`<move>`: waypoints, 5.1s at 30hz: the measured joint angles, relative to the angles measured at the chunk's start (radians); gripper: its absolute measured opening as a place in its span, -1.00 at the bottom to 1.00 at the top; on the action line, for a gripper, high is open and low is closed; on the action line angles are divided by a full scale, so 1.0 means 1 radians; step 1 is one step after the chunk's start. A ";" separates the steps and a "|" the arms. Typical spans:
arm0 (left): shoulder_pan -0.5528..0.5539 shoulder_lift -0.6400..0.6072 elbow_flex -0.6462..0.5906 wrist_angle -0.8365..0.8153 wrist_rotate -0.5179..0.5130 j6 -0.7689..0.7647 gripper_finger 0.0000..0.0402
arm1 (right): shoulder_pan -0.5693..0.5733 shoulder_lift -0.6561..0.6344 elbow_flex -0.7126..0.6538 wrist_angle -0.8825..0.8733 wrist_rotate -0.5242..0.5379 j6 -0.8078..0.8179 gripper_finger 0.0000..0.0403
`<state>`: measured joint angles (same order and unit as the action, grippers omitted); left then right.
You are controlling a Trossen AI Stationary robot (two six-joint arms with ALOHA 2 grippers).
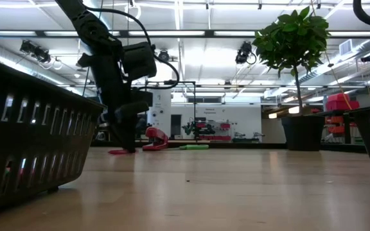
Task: Sort crayons/erasers/pens/pencils in bins
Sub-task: Put the red crayon into the middle right black bin, then return to Home Position
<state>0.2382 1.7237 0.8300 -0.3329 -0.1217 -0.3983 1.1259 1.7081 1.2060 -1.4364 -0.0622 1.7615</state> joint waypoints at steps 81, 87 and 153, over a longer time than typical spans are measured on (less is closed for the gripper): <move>-0.546 0.555 0.717 0.963 0.489 0.725 -0.83 | 0.003 -0.254 0.079 -0.134 0.320 0.089 -0.53; -0.544 0.631 0.792 0.955 0.481 0.724 -0.79 | 0.003 -0.254 0.079 -0.134 0.320 0.089 -0.53; -0.294 -0.722 -0.388 0.732 0.044 0.381 -0.97 | -0.215 -0.985 -0.406 0.486 1.139 -0.939 -0.96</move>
<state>-0.0559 1.0018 0.4417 0.3988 -0.0772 -0.0172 0.9111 0.7233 0.7999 -0.9504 1.0763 0.8225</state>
